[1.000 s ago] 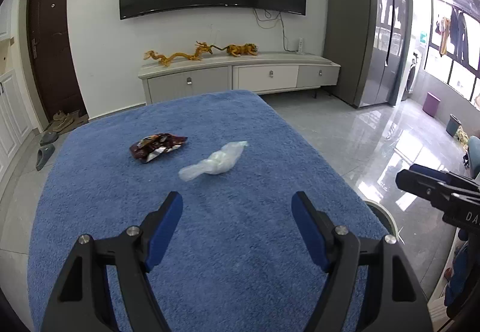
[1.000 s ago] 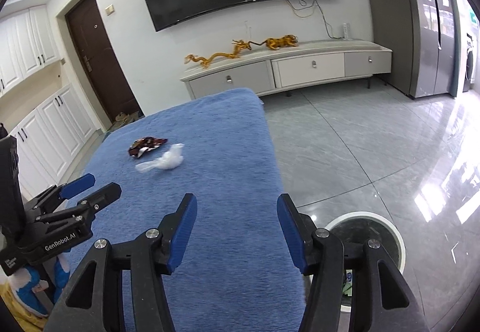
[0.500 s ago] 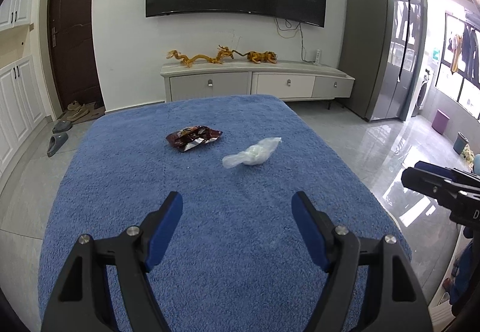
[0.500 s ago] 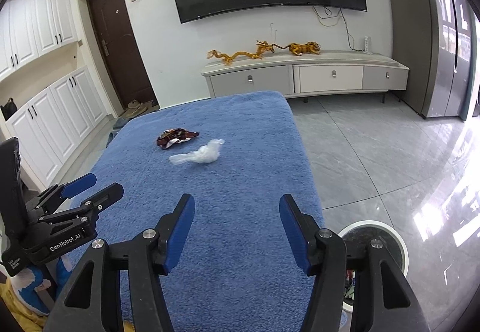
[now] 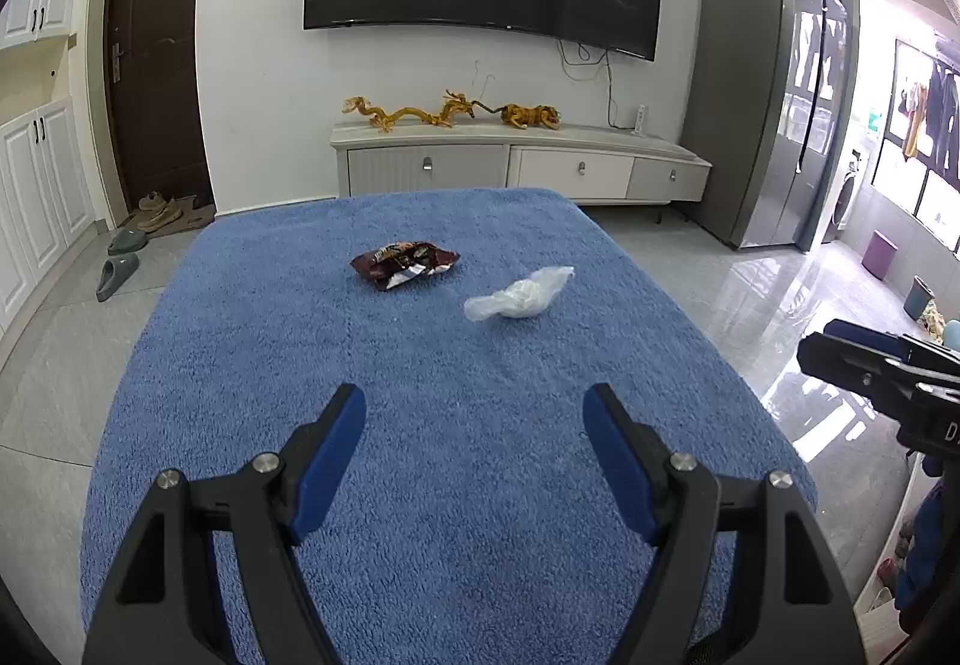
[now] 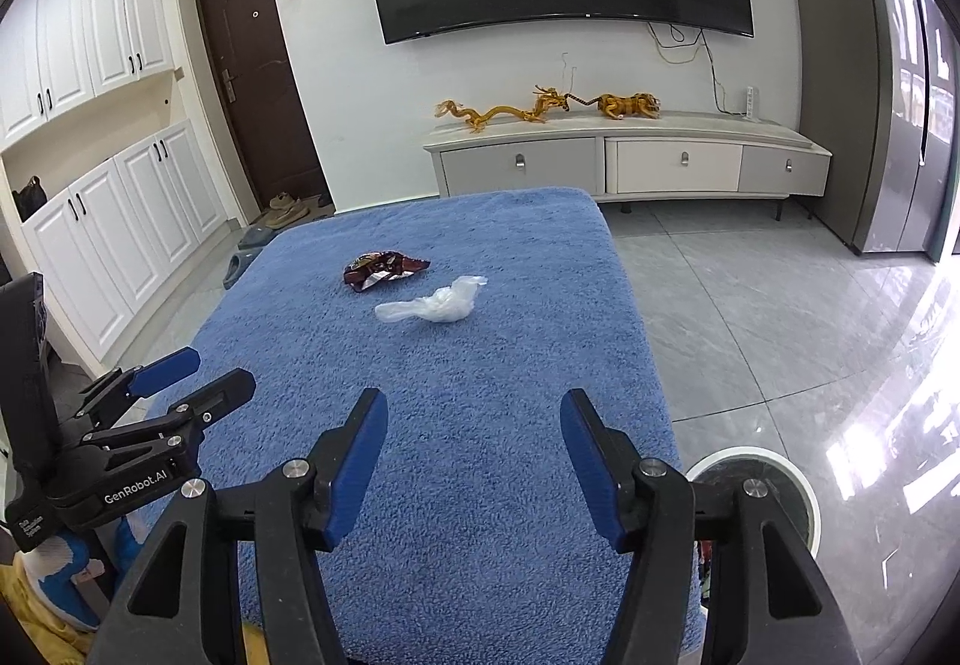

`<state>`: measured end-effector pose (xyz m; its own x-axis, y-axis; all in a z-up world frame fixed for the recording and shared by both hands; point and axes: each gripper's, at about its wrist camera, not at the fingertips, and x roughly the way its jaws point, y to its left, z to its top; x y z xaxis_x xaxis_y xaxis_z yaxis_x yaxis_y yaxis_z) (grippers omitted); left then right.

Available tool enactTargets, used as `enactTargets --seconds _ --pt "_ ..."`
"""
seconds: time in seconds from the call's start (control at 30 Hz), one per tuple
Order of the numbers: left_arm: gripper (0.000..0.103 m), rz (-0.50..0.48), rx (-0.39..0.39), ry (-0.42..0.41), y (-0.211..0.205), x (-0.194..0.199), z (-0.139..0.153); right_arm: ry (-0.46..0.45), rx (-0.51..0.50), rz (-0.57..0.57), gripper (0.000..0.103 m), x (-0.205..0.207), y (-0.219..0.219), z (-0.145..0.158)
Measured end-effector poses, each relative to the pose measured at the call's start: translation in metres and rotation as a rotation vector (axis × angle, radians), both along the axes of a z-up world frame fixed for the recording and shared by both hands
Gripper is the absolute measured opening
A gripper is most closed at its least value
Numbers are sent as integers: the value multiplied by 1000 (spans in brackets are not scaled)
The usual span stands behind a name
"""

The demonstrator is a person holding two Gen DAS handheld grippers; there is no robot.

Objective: Collect trash
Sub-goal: 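Move both grippers back over the table toward the brown wrapper and clear plastic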

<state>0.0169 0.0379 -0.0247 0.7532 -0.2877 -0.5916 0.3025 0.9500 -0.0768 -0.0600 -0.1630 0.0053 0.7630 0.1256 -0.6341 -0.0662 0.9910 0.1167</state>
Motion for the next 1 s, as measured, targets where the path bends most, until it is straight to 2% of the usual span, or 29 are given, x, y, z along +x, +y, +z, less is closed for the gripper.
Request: enactTargets --seconds 0.37,1.0 --pt "74 -10 6 35 -1 -3 -10 21 16 -3 58 0 -3 -10" --pt "74 -66 11 180 -13 10 -48 87 53 -12 58 13 -16 -38"
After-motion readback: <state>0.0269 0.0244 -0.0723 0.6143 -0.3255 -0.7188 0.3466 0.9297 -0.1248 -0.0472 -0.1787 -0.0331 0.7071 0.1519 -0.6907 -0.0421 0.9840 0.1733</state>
